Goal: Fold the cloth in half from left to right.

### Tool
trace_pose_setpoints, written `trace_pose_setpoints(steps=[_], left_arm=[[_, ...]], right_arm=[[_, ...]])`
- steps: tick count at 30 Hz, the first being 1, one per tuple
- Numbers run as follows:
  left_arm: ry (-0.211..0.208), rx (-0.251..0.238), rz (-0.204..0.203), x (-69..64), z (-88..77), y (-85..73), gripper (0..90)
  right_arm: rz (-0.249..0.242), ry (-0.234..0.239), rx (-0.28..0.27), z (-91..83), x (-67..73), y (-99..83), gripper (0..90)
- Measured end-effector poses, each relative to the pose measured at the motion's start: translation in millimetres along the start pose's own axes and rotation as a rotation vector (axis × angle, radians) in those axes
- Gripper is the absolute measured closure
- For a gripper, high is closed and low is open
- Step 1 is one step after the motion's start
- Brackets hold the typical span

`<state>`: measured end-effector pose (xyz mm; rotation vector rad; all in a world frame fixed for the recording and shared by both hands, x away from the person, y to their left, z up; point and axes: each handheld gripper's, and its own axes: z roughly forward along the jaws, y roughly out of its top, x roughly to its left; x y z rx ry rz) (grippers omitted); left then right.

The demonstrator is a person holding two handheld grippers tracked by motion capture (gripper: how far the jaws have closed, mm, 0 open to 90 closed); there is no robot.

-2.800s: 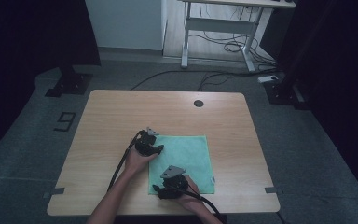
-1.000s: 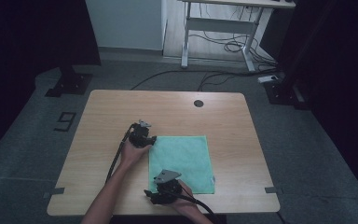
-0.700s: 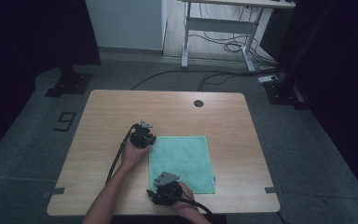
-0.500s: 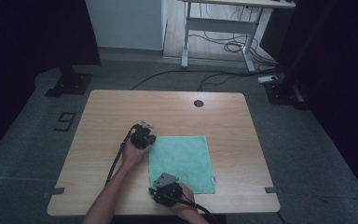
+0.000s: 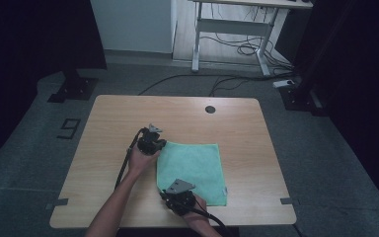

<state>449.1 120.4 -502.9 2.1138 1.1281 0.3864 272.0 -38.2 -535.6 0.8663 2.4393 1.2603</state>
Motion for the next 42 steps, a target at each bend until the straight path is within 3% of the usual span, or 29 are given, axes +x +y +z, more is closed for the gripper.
trace_pose_setpoints(steps=[3, 18, 25, 33, 38, 39, 42], left_arm=[[0.002, -0.004, 0.012, -3.0, -6.0, 6.2, 86.7], [-0.001, -0.009, -0.012, 3.9, -15.9, 11.2, 86.4], [0.006, -0.039, -0.018, 9.9, -32.6, 20.8, 86.4], [0.011, -0.038, -0.019, 12.1, -36.4, 16.6, 86.4], [0.031, -0.059, -0.019, 15.6, -49.5, 22.1, 86.4], [0.042, -0.073, -0.022, 18.7, -59.3, 26.0, 86.4], [0.038, -0.087, -0.033, 22.1, -68.2, 29.2, 86.4]], right_arm=[[0.016, -0.003, -0.022, -2.6, 0.3, 2.2, 82.5], [0.028, 0.011, -0.051, -3.7, 3.7, 13.0, 82.6], [0.037, 0.026, -0.075, 2.1, 4.1, 36.4, 82.9], [0.042, 0.033, -0.067, 2.8, 7.8, 24.9, 83.4], [0.047, 0.062, -0.099, 9.4, 17.3, 34.5, 83.6], [0.045, 0.068, -0.111, 9.1, 19.3, 38.6, 83.6], [0.039, 0.078, -0.151, 5.1, 25.0, 48.3, 83.6]])
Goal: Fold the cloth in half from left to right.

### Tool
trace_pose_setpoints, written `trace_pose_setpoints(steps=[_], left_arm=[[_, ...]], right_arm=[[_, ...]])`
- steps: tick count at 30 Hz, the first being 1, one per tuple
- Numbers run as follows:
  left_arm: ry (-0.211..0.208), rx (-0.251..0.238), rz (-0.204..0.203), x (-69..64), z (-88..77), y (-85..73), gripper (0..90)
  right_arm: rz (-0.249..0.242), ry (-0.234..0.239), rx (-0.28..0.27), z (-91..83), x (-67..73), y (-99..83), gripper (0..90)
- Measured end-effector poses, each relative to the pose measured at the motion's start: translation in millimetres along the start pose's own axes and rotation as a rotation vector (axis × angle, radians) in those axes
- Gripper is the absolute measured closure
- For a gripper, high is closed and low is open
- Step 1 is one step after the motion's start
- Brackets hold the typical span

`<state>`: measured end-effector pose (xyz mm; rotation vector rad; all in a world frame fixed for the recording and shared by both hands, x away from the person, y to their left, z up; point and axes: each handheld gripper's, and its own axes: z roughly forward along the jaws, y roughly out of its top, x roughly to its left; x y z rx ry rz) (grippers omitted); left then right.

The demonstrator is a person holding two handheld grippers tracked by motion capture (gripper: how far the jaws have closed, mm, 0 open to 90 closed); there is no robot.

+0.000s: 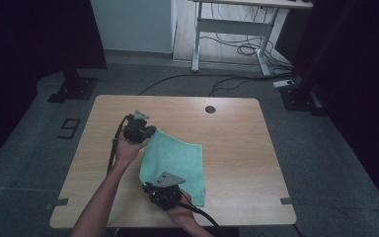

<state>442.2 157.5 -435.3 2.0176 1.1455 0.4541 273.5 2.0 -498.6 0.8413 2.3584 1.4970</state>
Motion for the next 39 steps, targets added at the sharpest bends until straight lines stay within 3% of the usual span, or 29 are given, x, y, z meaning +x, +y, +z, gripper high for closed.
trace_pose_setpoints(steps=[4, 12, 28, 39], left_arm=[[-0.004, 0.009, -0.005, -1.8, 4.6, -1.2, 86.1], [-0.031, 0.054, 0.003, -19.0, 36.4, 1.7, 85.8], [-0.059, 0.118, 0.036, -53.5, 81.6, 15.1, 85.3], [-0.072, 0.136, 0.070, -73.5, 101.0, 18.2, 84.8]], right_arm=[[0.008, -0.004, -0.026, -5.6, 1.4, -0.7, 83.6], [0.059, -0.028, -0.049, -22.1, -9.1, -14.1, 83.3], [0.124, -0.087, -0.057, -52.1, -35.8, -37.2, 82.2], [0.154, -0.123, -0.043, -64.2, -46.0, -51.6, 81.9]])
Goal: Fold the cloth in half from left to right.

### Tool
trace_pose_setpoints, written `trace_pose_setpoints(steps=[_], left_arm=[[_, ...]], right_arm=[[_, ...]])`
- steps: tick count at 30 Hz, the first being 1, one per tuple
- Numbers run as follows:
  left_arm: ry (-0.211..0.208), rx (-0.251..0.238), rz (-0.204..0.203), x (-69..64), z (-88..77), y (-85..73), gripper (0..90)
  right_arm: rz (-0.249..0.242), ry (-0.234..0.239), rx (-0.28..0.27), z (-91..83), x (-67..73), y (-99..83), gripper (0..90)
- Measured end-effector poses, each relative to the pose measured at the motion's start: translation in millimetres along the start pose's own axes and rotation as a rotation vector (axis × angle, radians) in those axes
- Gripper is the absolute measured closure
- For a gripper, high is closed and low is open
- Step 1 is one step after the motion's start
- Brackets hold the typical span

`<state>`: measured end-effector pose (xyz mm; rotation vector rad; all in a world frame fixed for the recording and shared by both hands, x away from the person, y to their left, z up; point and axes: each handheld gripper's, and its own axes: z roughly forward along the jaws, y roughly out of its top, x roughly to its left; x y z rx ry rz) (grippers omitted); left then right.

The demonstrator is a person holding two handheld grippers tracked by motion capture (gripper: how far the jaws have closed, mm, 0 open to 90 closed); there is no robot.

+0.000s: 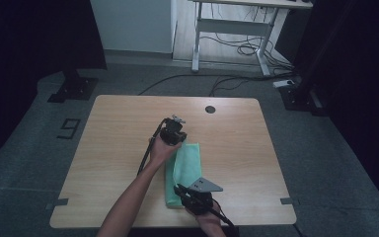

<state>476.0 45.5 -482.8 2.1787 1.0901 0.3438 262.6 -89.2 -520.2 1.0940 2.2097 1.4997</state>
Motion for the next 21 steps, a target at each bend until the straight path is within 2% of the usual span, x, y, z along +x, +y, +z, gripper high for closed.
trace_pose_setpoints(steps=[10, 21], left_arm=[[-0.007, 0.040, -0.003, -5.5, 25.8, -2.0, 83.9], [-0.014, 0.051, -0.001, -14.0, 38.1, 1.1, 83.5]], right_arm=[[0.024, -0.023, 0.024, -4.5, -10.9, -8.5, 81.1], [0.054, -0.039, 0.055, -8.2, -22.7, -17.7, 80.6]])
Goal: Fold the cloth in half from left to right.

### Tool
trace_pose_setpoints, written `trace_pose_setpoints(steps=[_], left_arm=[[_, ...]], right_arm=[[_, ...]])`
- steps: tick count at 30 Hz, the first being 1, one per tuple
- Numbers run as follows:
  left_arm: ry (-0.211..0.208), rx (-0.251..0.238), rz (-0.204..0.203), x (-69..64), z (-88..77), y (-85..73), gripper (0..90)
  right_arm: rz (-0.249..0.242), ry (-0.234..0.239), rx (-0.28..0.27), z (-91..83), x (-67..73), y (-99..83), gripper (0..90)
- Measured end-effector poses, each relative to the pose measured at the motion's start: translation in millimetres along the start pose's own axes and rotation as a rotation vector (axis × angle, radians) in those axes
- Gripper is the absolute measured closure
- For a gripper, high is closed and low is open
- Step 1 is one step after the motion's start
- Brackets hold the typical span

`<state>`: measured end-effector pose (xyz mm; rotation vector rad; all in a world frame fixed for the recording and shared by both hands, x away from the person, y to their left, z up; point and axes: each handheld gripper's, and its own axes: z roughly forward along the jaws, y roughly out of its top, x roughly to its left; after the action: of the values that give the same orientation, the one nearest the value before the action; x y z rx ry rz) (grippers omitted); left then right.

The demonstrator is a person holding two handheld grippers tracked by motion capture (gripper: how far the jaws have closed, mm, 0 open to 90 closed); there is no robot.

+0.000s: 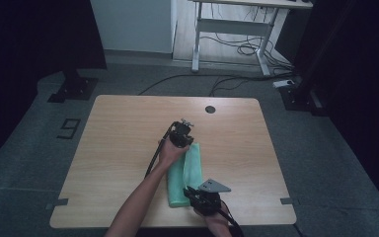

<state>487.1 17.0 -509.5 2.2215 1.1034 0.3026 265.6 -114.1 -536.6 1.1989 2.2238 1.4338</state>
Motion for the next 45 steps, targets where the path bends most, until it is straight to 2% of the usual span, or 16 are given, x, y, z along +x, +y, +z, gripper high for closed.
trace_pose_setpoints(steps=[12, 14, 21, 27, 32, 39, 41, 45], left_arm=[[-0.005, 0.008, 0.013, -8.6, 4.5, 0.6, 83.2], [0.004, 0.016, 0.031, -12.6, 6.5, 0.3, 83.1], [-0.004, 0.015, 0.027, -15.3, 8.7, 1.2, 81.8], [-0.020, 0.020, 0.018, -17.5, 12.7, 1.2, 77.1], [-0.038, -0.011, 0.028, -21.0, 5.7, 3.3, 72.3], [-0.038, -0.049, 0.036, -22.0, -9.8, 4.4, 65.5], [-0.035, -0.056, 0.039, -21.4, -13.5, 2.9, 63.0], [-0.035, -0.060, 0.035, -16.4, -20.9, -2.0, 60.9]], right_arm=[[0.009, -0.008, 0.013, -2.7, -4.4, -5.9, 79.9], [0.016, -0.009, 0.015, -3.4, -5.3, -6.7, 79.8], [0.017, -0.011, 0.024, -3.3, -6.8, -9.2, 78.8], [0.029, -0.012, 0.030, -3.3, -9.0, -11.9, 76.7], [0.037, -0.040, 0.032, -9.3, -10.5, -15.3, 69.8], [0.040, -0.116, 0.052, -19.3, -13.8, -23.4, 48.3], [0.039, -0.137, 0.052, -23.3, -14.5, -25.0, 45.8], [0.043, -0.139, 0.046, -31.9, -18.9, -26.4, 44.3]])
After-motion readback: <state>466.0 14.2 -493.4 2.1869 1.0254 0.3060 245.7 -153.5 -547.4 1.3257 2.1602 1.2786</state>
